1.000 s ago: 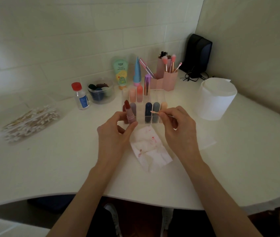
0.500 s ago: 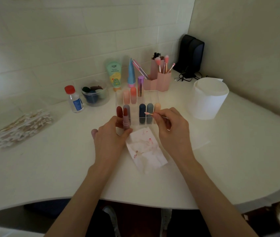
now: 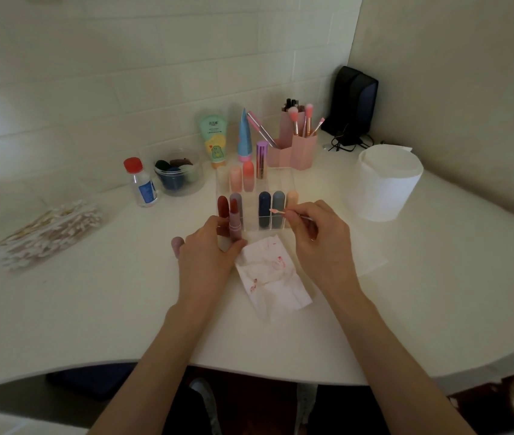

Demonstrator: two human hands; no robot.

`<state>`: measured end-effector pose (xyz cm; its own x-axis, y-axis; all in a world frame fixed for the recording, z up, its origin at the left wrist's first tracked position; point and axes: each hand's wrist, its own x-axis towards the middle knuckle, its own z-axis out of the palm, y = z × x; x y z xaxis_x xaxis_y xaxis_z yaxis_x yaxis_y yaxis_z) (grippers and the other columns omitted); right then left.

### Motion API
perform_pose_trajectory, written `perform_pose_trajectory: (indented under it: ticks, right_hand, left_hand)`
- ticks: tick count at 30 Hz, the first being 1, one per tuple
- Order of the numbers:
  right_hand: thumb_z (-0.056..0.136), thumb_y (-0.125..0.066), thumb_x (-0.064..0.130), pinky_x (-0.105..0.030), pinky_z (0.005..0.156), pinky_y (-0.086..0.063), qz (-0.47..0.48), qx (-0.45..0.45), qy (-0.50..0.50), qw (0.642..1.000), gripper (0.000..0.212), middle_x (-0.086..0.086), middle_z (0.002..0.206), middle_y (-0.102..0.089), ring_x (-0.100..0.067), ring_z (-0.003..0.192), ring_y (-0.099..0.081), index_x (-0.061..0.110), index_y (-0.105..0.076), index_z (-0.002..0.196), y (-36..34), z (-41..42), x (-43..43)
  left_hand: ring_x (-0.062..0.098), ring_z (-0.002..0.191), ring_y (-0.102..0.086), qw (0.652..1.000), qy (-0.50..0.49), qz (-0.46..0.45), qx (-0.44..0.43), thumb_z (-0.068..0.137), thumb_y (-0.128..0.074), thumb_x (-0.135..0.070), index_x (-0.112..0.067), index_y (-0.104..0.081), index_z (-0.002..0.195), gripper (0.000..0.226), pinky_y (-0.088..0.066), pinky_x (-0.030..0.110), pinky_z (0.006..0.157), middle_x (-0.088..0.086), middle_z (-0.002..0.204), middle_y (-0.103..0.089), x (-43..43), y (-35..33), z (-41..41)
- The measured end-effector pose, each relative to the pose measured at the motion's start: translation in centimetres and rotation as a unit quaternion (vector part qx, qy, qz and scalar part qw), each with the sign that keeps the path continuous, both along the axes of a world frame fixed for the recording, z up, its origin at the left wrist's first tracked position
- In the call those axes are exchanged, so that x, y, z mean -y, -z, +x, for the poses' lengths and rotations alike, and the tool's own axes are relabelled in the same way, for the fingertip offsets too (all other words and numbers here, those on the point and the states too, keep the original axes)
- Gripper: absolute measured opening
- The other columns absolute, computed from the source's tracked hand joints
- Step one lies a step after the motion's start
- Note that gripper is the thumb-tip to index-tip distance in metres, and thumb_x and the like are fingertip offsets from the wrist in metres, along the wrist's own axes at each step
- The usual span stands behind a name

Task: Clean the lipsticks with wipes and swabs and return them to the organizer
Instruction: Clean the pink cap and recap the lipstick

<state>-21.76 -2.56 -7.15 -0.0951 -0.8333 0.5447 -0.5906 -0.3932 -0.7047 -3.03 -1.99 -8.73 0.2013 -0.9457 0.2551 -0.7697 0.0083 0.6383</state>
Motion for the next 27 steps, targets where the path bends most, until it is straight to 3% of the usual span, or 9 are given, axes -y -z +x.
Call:
perform_pose_trajectory:
  ticks: [4, 7, 10, 13, 16, 18, 21, 24, 27]
  right_hand:
    - [0.099, -0.067, 0.018, -0.011, 0.064, -0.036, 0.005, -0.006, -0.002, 1.000, 0.007, 0.016, 0.077, -0.049, -0.002, 0.068, -0.049, 0.014, -0.073, 0.098, -0.1, 0.1, -0.1]
    - [0.099, -0.067, 0.018, -0.010, 0.063, -0.034, 0.002, -0.002, -0.001, 1.000, 0.007, 0.016, 0.075, -0.048, -0.003, 0.068, -0.049, 0.014, -0.073, 0.097, -0.1, 0.0, -0.1]
    - [0.099, -0.067, 0.019, -0.011, 0.062, -0.034, 0.004, 0.010, -0.001, 1.000, 0.008, 0.014, 0.076, -0.050, -0.005, 0.067, -0.049, 0.016, -0.073, 0.095, 0.0, -0.2, 0.0]
    - [0.100, -0.066, 0.020, -0.012, 0.062, -0.034, 0.004, 0.026, -0.006, 1.000, 0.009, 0.011, 0.077, -0.053, -0.009, 0.066, -0.048, 0.016, -0.072, 0.096, 0.0, -0.2, 0.0]
    - [0.101, -0.064, 0.021, -0.018, 0.061, -0.038, -0.013, 0.042, -0.021, 0.999, 0.011, 0.008, 0.077, -0.059, -0.013, 0.068, -0.051, 0.016, -0.071, 0.095, -0.1, 0.0, -0.1]
    - [0.101, -0.064, 0.022, -0.026, 0.062, -0.044, -0.030, 0.067, -0.039, 0.997, 0.013, 0.006, 0.078, -0.064, -0.016, 0.069, -0.055, 0.014, -0.073, 0.097, -0.3, 0.2, -0.3]
    - [0.101, -0.064, 0.015, -0.031, 0.061, -0.047, -0.050, 0.109, -0.095, 0.988, 0.014, 0.006, 0.076, -0.065, -0.015, 0.065, -0.057, 0.009, -0.076, 0.104, -0.8, 0.3, -0.7]
    - [0.101, -0.062, 0.008, -0.024, 0.063, -0.048, -0.040, 0.096, -0.155, 0.982, 0.019, 0.007, 0.079, -0.068, -0.014, 0.063, -0.058, 0.010, -0.075, 0.115, -0.9, 0.6, -1.0]
    - [0.100, -0.063, 0.003, -0.025, 0.064, -0.052, -0.022, 0.087, -0.186, 0.978, 0.025, 0.009, 0.086, -0.074, -0.018, 0.060, -0.064, 0.012, -0.069, 0.123, -0.7, 1.0, -1.3]
  left_hand:
    - [0.017, 0.090, -0.068, 1.000, 0.010, -0.006, -0.021, 0.091, -0.072, -0.037, -0.028, -0.060, 0.116, 0.029, -0.014, 0.027, 0.087, -0.010, 0.112, -0.071, -0.4, -0.2, 0.1]
    - [0.012, 0.080, -0.068, 0.998, 0.012, -0.019, -0.054, 0.091, -0.073, -0.034, -0.027, -0.061, 0.120, 0.032, -0.036, 0.043, 0.107, -0.010, 0.114, -0.072, -1.1, -0.6, 0.3]
    - [0.011, 0.077, -0.065, 0.999, -0.002, -0.023, -0.045, 0.090, -0.075, -0.036, -0.029, -0.060, 0.126, 0.039, -0.053, 0.042, 0.094, -0.010, 0.117, -0.071, -2.2, -1.6, 0.6]
    - [0.005, 0.074, -0.060, 0.995, -0.029, -0.092, -0.014, 0.088, -0.077, -0.035, -0.027, -0.064, 0.123, 0.038, -0.053, 0.030, 0.080, -0.012, 0.107, -0.069, -3.9, -2.4, 1.7]
    - [0.014, 0.093, -0.056, 0.979, -0.079, -0.172, 0.075, 0.089, -0.077, -0.030, -0.022, -0.067, 0.116, 0.030, -0.043, 0.029, 0.072, -0.005, 0.108, -0.062, -4.7, -2.1, 3.4]
    - [0.018, 0.107, -0.051, 0.982, -0.098, -0.138, 0.083, 0.091, -0.074, -0.035, -0.021, -0.066, 0.121, 0.034, -0.042, 0.030, 0.074, 0.001, 0.120, -0.055, -4.5, -1.5, 4.5]
    - [0.019, 0.109, -0.054, 0.991, -0.099, -0.065, 0.060, 0.093, -0.066, -0.045, -0.024, -0.064, 0.123, 0.037, -0.044, 0.034, 0.077, 0.000, 0.122, -0.051, -4.2, -0.7, 5.6]
    - [0.012, 0.088, -0.059, 0.994, -0.086, -0.043, 0.043, 0.094, -0.066, -0.043, -0.029, -0.064, 0.105, 0.018, -0.044, 0.031, 0.074, -0.008, 0.105, -0.058, -4.2, -0.2, 6.3]
    - [0.006, 0.075, -0.062, 0.985, -0.049, -0.053, -0.157, 0.095, -0.068, -0.034, -0.026, -0.070, 0.095, 0.008, -0.048, 0.025, 0.071, -0.011, 0.096, -0.072, -4.0, -0.9, 6.3]
